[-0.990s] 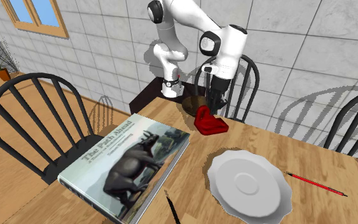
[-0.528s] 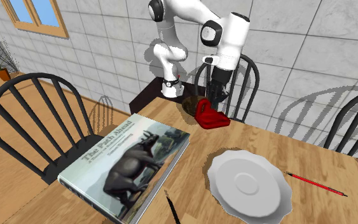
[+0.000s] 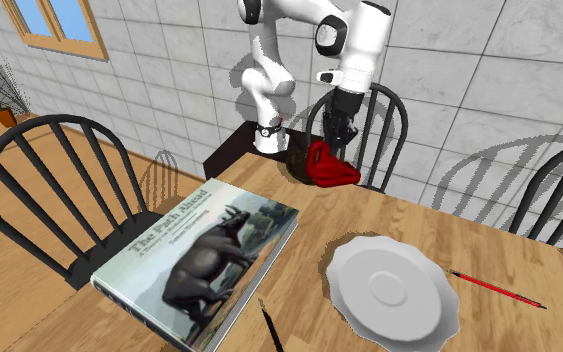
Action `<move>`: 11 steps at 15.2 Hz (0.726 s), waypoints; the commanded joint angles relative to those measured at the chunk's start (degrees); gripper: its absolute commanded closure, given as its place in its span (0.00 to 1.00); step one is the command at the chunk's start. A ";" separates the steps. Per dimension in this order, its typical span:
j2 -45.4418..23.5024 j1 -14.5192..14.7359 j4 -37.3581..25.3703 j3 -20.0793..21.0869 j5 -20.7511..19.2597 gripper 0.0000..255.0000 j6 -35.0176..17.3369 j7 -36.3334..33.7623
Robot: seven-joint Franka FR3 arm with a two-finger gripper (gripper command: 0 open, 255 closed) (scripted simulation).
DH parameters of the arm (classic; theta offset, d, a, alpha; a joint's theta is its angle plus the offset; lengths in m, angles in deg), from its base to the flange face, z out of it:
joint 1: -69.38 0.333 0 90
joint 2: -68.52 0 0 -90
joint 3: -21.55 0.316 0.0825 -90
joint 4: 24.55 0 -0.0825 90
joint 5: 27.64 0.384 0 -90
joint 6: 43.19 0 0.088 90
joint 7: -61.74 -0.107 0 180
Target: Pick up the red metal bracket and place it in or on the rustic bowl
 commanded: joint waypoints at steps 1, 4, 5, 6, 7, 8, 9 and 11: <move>7.64 -3.35 5.64 0.75 6.49 1.00 -2.22 3.95; 19.44 -3.76 13.37 -1.74 16.61 1.00 -4.00 10.78; 22.92 -2.85 15.71 -3.27 19.36 1.00 -4.11 12.76; 26.10 -1.53 17.95 -5.01 21.67 1.00 -4.03 14.46; 29.09 -0.12 20.10 -6.72 23.65 1.00 -3.81 15.95; 31.92 1.31 22.18 -8.36 25.36 1.00 -3.46 17.27; 34.69 2.66 24.19 -9.85 26.90 1.00 -3.00 18.49; 39.95 5.42 27.99 -12.68 29.35 1.00 -1.80 20.51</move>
